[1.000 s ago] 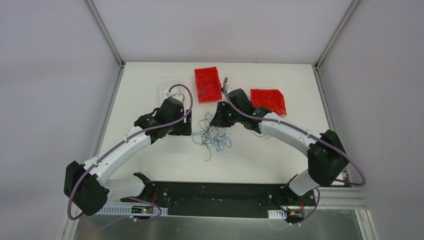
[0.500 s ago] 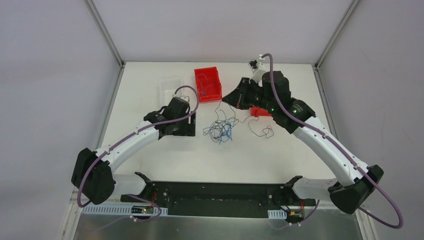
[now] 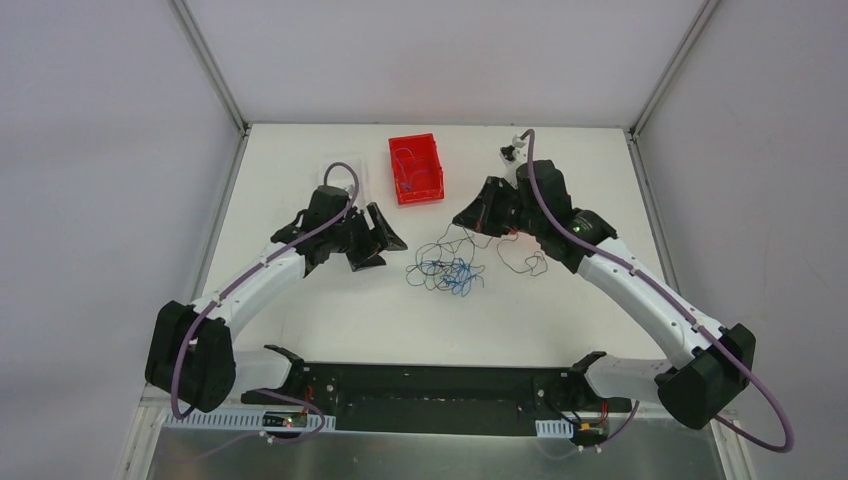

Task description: Untangle the cables

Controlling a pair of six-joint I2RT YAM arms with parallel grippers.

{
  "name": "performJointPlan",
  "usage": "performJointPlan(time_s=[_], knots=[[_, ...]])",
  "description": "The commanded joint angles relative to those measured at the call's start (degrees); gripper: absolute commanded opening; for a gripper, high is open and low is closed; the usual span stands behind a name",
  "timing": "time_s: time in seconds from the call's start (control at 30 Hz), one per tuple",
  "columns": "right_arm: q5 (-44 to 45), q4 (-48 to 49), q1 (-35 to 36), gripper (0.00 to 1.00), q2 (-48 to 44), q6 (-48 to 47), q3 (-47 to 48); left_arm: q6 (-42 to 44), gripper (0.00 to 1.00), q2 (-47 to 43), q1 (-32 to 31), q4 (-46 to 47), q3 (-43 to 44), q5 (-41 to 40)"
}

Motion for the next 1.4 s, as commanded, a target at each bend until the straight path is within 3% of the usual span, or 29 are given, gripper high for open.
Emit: performJointPlan(time_s=[0.0, 0.1, 0.2, 0.43, 0.77, 0.8, 0.83, 0.9, 0.97, 1.03, 1.2, 1.37], knots=[[-0.3, 4.3, -0.6, 0.0, -1.6, 1.5, -0.2, -23.9, 0.72, 2.2, -0.1, 8.4, -3.9, 9.4], [-0.3, 5.8, -0.8, 0.0, -1.7, 2.1, -1.1, -39.7, 0.71, 1.2, -2.8, 17.9, -10.7, 7.7], [-0.1, 6.6, -1.0, 0.0, -1.8, 2.5, -1.7, -44.3, 0.7, -0.7, -6.2, 17.6, -12.5, 2.8], [-1.4, 8.1, -1.3, 0.0, -1.3, 3.5, -2.1, -46.2, 0.55, -1.7, -8.1, 15.2, -14.2, -4.8], [-2.0, 8.7, -1.5, 0.0, -0.9, 3.9, -2.1, -46.0, 0.46, 6.5, -10.3, 20.0, -12.5, -4.3], [-2.1, 8.8, -1.5, 0.0, -0.8, 4.0, -2.2, -46.1, 0.42, 7.2, -10.4, 20.5, -12.3, -4.1], [-2.2, 8.9, -1.5, 0.0, -0.8, 4.0, -2.2, -46.2, 0.32, 8.1, -10.5, 21.2, -12.4, -3.9], [-2.0, 8.9, -1.6, 0.0, -1.0, 4.0, -2.3, -46.5, 0.03, 8.9, -10.5, 23.5, -13.1, -3.6], [-0.7, 7.2, -2.0, 0.0, -1.3, 3.5, -2.1, -45.7, 0.0, 8.6, -10.3, 25.8, -13.8, -3.5], [2.9, 3.4, -2.7, 0.0, -1.9, 2.1, -1.4, -43.0, 0.0, 5.8, -10.1, 21.9, -13.3, -5.9], [12.9, -4.5, -10.4, 0.0, -4.9, 0.7, -4.3, -34.9, 0.0, -4.6, -1.6, 8.4, -13.3, -6.6], [18.4, -8.4, -22.5, 0.0, -9.7, 2.5, -10.9, -23.3, 0.0, -11.6, 16.0, -2.2, -11.2, 0.2]])
